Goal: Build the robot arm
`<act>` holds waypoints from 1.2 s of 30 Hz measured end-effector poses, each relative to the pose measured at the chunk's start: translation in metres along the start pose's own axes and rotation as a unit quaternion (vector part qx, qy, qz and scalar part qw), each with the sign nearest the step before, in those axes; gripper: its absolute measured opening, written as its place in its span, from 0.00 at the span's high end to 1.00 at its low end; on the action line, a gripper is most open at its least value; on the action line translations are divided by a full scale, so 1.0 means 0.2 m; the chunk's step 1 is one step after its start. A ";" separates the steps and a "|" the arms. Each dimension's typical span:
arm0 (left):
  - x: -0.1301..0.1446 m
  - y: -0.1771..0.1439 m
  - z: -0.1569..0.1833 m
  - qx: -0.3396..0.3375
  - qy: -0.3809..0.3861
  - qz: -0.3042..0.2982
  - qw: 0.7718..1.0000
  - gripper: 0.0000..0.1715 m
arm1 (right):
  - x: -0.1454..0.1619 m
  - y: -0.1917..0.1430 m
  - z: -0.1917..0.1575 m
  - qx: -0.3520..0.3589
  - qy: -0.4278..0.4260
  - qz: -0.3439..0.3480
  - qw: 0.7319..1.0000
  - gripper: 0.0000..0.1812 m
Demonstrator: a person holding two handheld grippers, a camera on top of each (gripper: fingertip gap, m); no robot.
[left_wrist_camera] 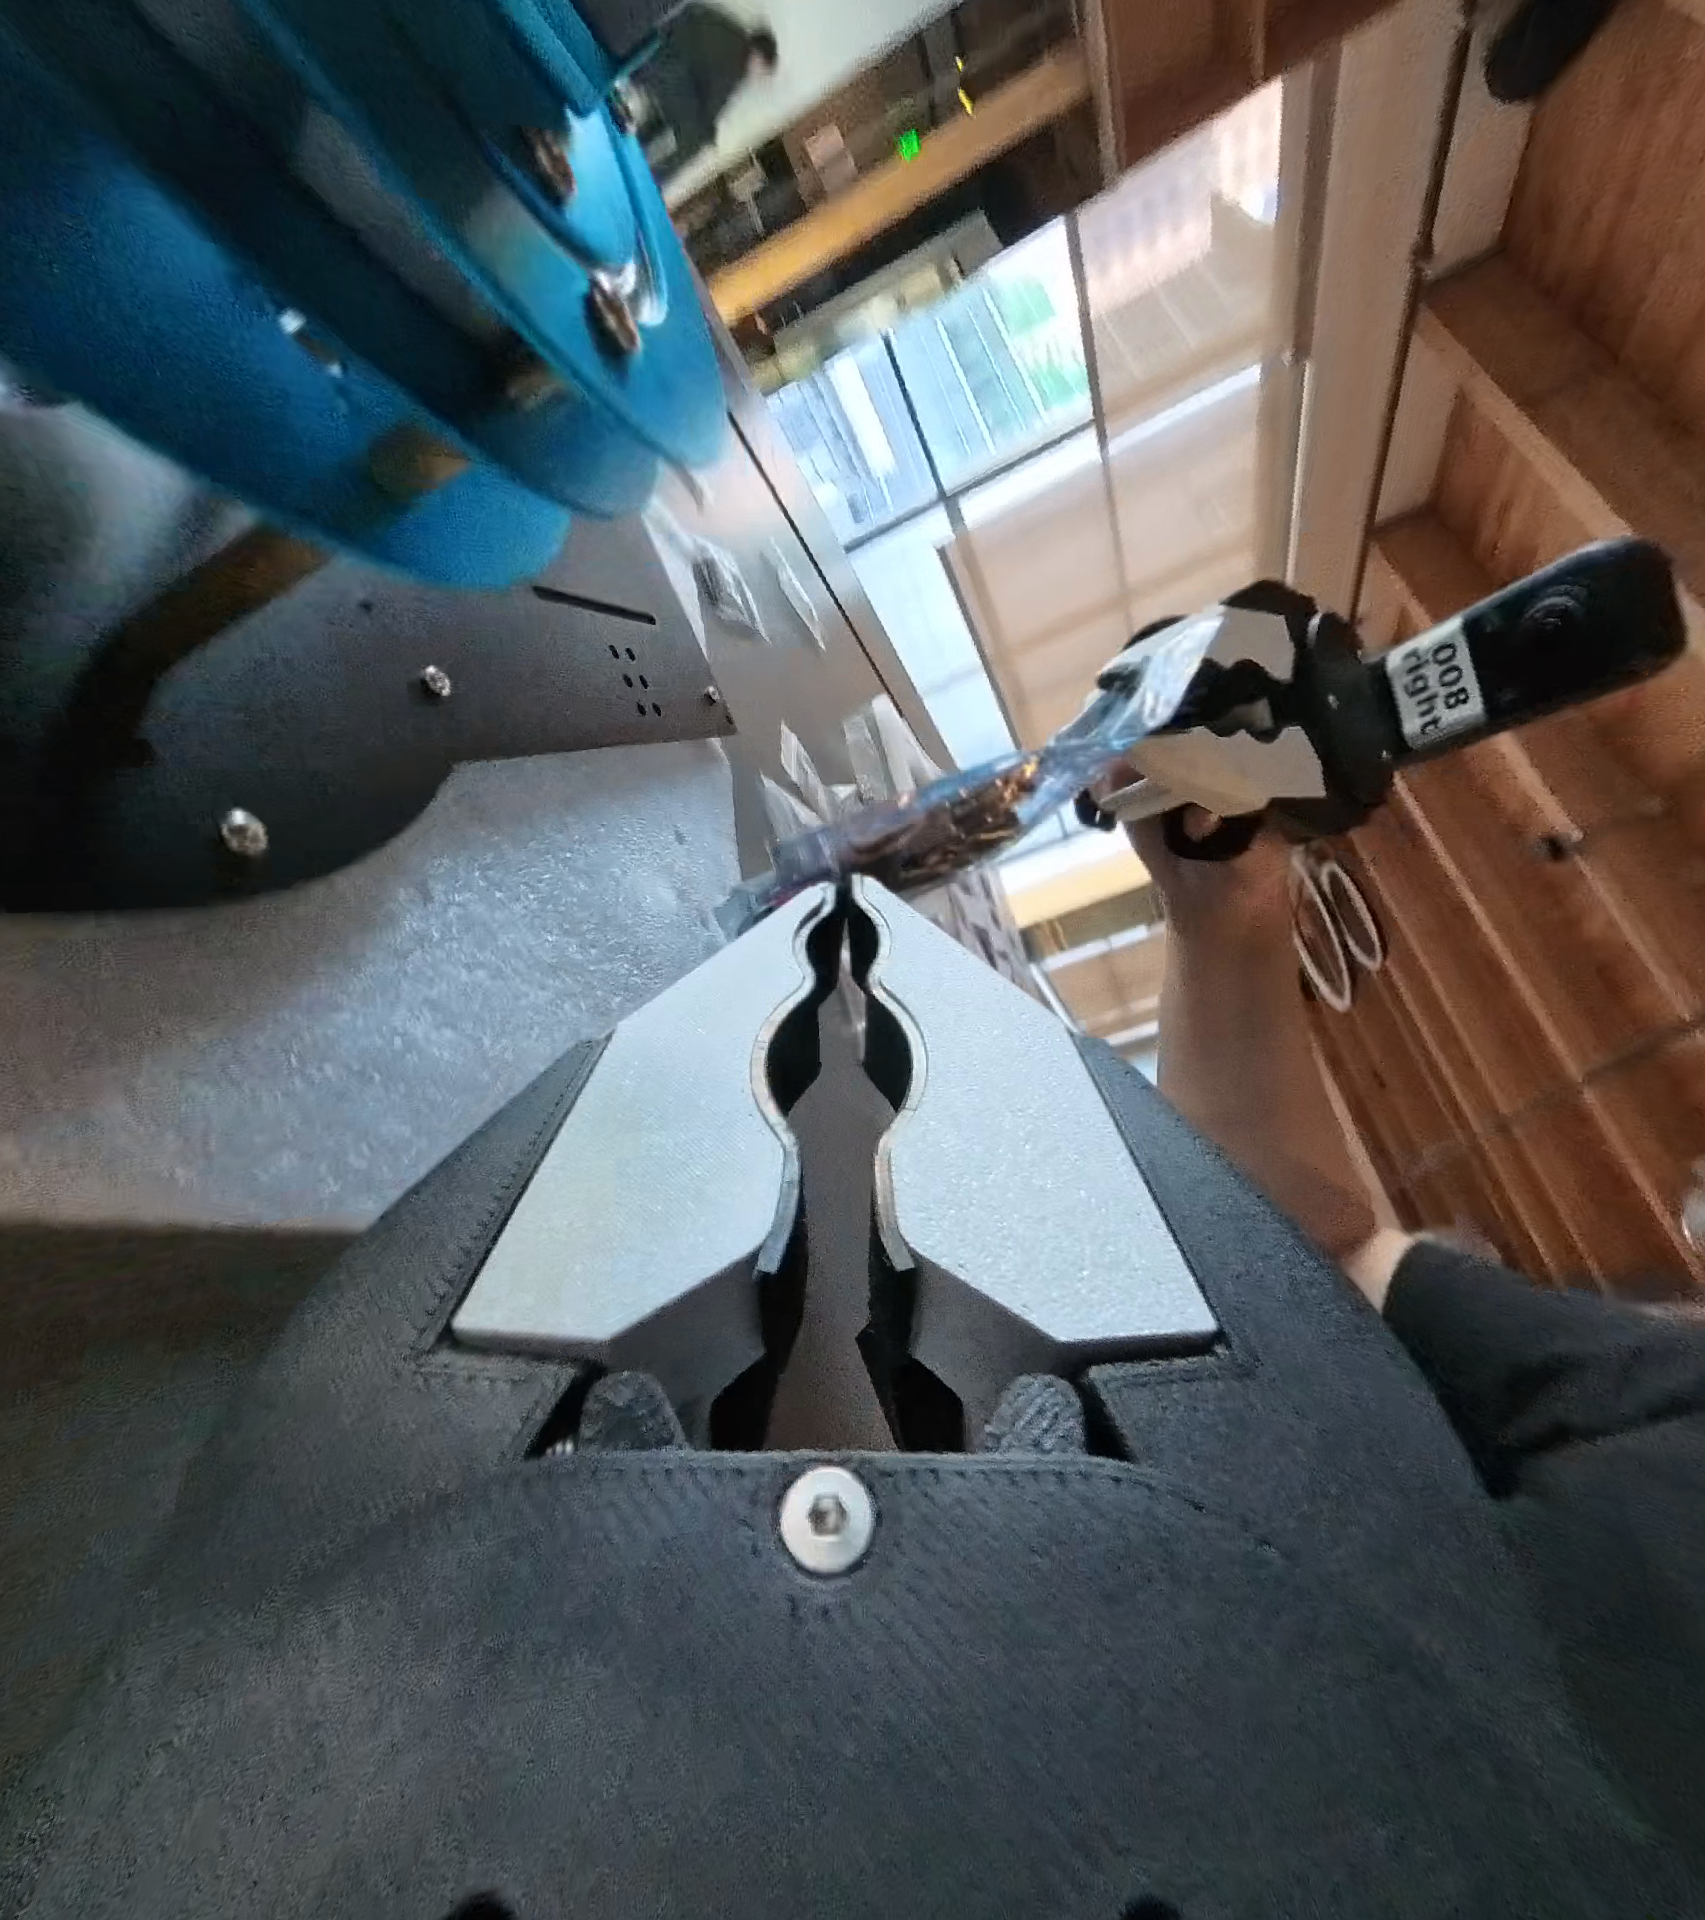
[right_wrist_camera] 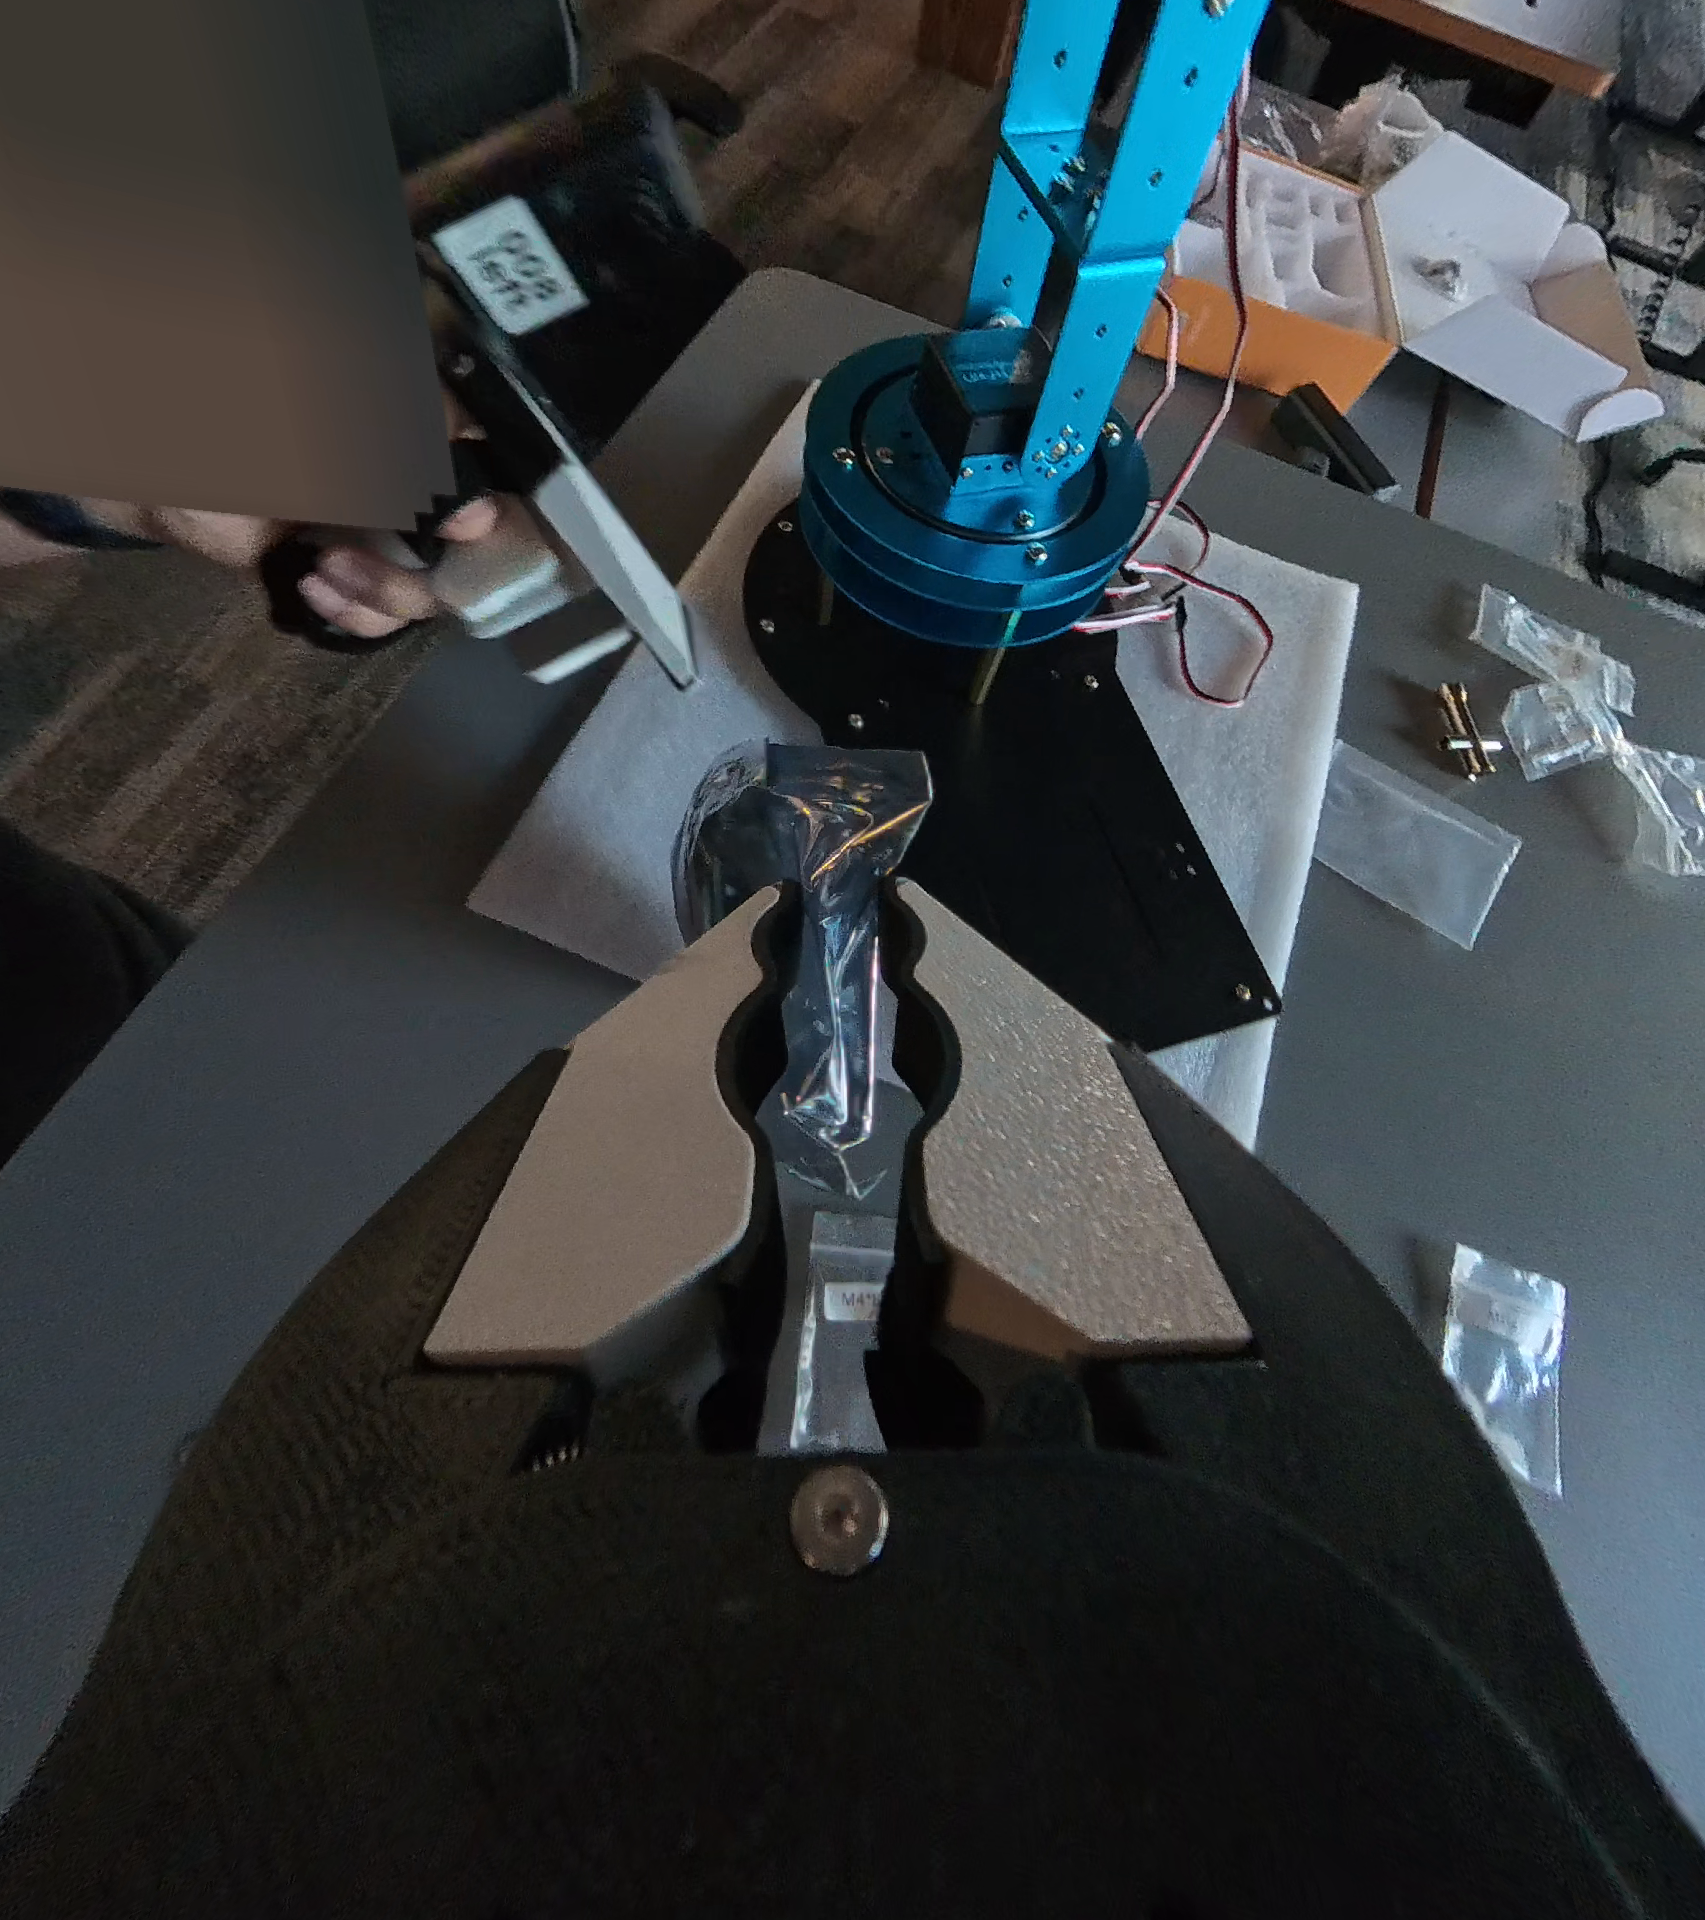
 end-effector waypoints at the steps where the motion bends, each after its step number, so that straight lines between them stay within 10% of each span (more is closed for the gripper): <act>1: 0.01 -0.01 0.01 0.001 -0.006 0.023 1.000 1.00 | 0.01 -0.01 0.01 0.005 0.006 -0.003 1.000 0.92; 36: 0.16 0.36 -0.07 -0.133 0.094 -0.111 0.980 0.94 | 0.55 -0.05 0.19 0.013 0.389 -0.028 0.921 0.92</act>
Point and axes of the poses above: each gripper's, where its closed fingertips meet, y out along the fingers, x out of its underside, z = x × y across the jaws, the point moved 3 cm from there along -y, back along the fingers, and after that the axes turned 2 degrees about -y, right-handed, at the moved point
